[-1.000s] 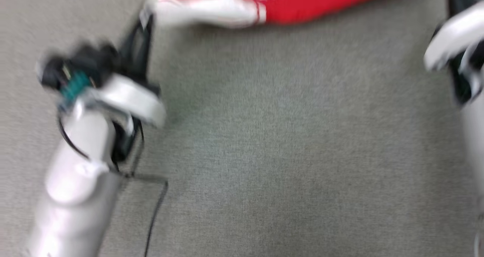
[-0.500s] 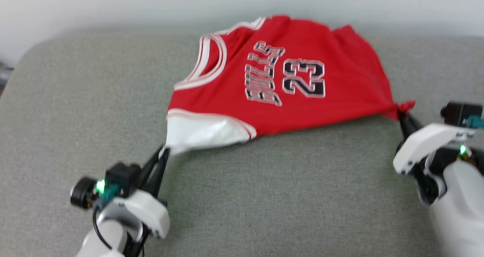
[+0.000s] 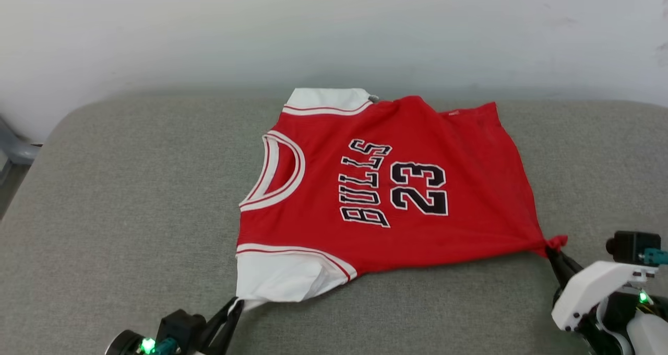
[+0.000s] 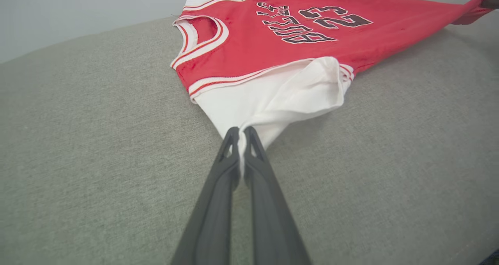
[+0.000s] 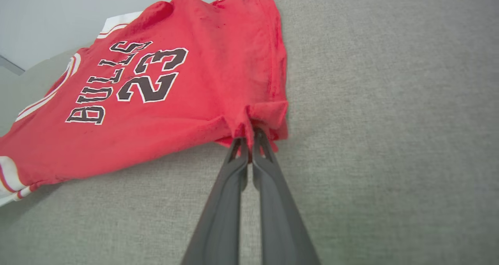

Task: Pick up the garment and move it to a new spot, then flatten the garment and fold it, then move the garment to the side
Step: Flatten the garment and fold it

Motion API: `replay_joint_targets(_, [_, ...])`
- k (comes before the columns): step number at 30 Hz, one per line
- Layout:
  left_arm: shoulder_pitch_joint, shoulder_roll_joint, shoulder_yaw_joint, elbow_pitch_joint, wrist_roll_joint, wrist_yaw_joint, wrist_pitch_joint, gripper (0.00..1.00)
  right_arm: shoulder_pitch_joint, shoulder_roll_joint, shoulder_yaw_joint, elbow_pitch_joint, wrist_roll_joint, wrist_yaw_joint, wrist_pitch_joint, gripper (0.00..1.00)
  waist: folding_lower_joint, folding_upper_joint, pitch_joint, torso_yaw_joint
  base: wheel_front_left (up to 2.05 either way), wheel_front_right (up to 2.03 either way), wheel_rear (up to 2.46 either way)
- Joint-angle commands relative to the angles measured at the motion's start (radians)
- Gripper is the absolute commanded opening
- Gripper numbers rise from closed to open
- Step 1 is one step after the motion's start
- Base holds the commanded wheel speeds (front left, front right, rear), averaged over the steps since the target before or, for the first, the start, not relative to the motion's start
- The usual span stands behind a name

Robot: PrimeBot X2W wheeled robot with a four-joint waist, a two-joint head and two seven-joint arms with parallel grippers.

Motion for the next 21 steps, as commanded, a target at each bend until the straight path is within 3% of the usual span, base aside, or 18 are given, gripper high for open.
replay_joint_targets(1, [0.029,0.010,-0.004,-0.031,-0.007,0.003,0.013,0.00,0.040,-0.014,-0.009,-0.039,0.015,-0.001,0.020,0.00,0.0002,-0.0001,-0.015,0.007,0.00,0.00,0.00])
replay_joint_targets(8, [0.129,0.062,-0.031,-0.150,-0.025,-0.006,0.090,0.00,0.187,-0.054,-0.034,-0.202,-0.010,-0.001,0.090,0.00,0.0002,-0.0001,-0.051,0.021,0.00,0.00,0.00])
replay_joint_targets(19, [0.271,0.164,-0.106,-0.297,-0.089,-0.031,0.214,0.00,0.418,-0.033,-0.144,-0.366,-0.032,-0.001,0.240,0.00,0.0002,-0.0001,-0.073,0.035,0.00,0.00,0.00])
replay_joint_targets(21, [0.300,0.206,-0.123,-0.333,-0.124,-0.036,0.240,0.00,0.486,-0.037,-0.163,-0.433,-0.031,-0.001,0.306,0.00,0.0002,-0.0001,-0.073,0.037,0.00,0.00,0.00])
